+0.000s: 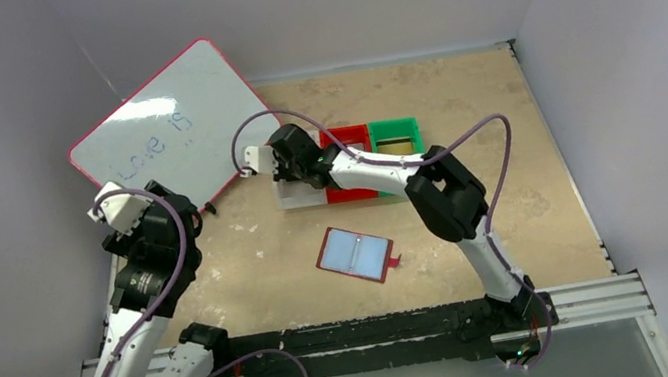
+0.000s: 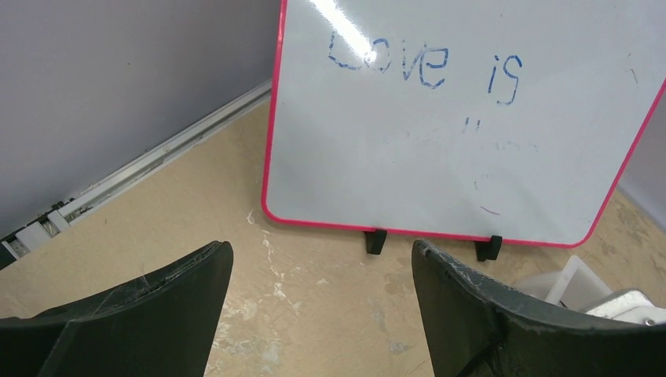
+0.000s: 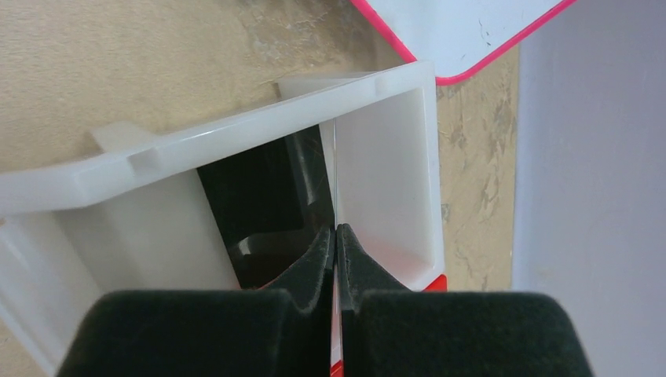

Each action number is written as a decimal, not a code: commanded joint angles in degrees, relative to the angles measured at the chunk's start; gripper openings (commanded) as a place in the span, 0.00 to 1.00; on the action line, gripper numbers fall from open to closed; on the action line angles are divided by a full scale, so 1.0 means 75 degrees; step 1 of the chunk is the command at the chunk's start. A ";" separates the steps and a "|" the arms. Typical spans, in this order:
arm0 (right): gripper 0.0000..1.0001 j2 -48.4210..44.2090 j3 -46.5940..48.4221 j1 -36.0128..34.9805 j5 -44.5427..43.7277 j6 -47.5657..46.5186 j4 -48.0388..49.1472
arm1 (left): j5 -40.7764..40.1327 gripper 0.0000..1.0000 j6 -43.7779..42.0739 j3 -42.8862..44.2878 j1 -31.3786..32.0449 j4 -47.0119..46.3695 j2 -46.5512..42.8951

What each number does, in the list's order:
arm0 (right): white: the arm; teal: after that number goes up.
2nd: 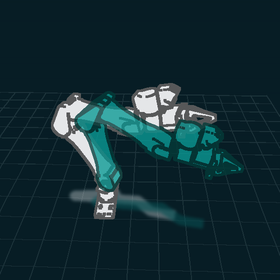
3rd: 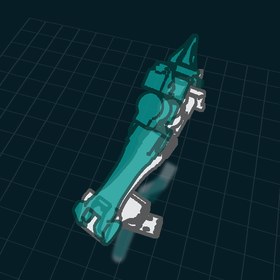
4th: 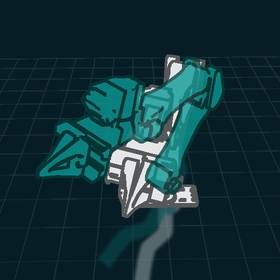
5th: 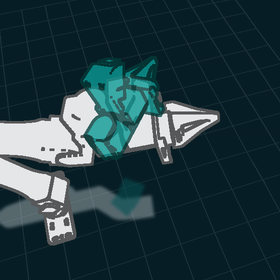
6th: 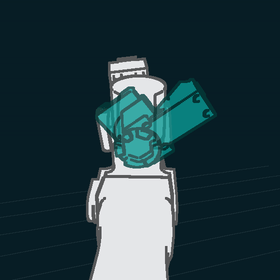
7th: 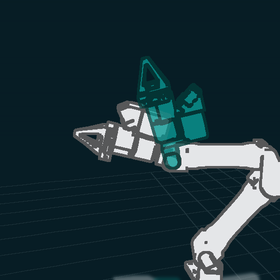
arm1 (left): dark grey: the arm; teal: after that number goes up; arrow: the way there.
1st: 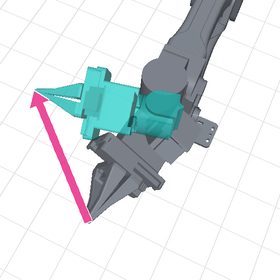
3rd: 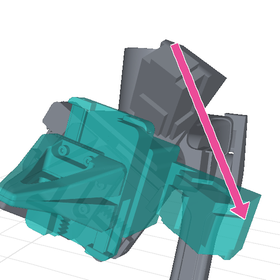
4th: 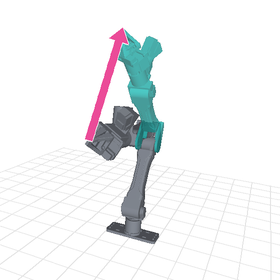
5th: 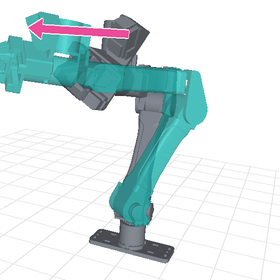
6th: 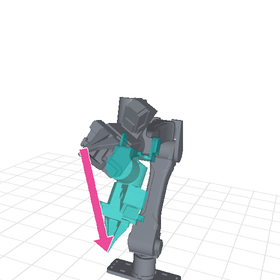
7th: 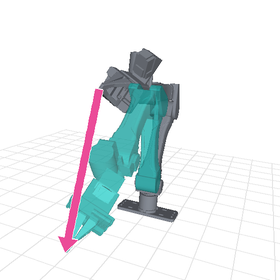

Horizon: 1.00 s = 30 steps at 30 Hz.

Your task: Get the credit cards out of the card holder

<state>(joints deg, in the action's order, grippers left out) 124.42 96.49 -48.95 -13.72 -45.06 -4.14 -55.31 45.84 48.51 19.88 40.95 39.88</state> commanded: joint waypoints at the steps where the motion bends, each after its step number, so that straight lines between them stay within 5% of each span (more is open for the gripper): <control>1: 0.00 0.0294 0.0534 0.0043 -0.0696 0.0038 -0.0078 | -0.0218 0.84 -0.0051 0.0087 -0.0044 -0.0044 -0.0005; 10: 0.01 0.0705 0.0935 0.0040 -0.0799 -0.0002 0.0040 | -0.0470 0.84 0.0051 0.0086 -0.0039 0.0042 -0.0234; 30: 0.26 -0.0238 0.0400 0.0065 0.0492 0.0094 -0.0260 | -0.0444 0.84 0.0051 0.0071 -0.0050 0.0026 -0.0313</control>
<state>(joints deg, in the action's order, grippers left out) 128.16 99.20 -48.69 -12.19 -45.50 -6.66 -57.47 45.91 48.51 19.88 41.69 37.87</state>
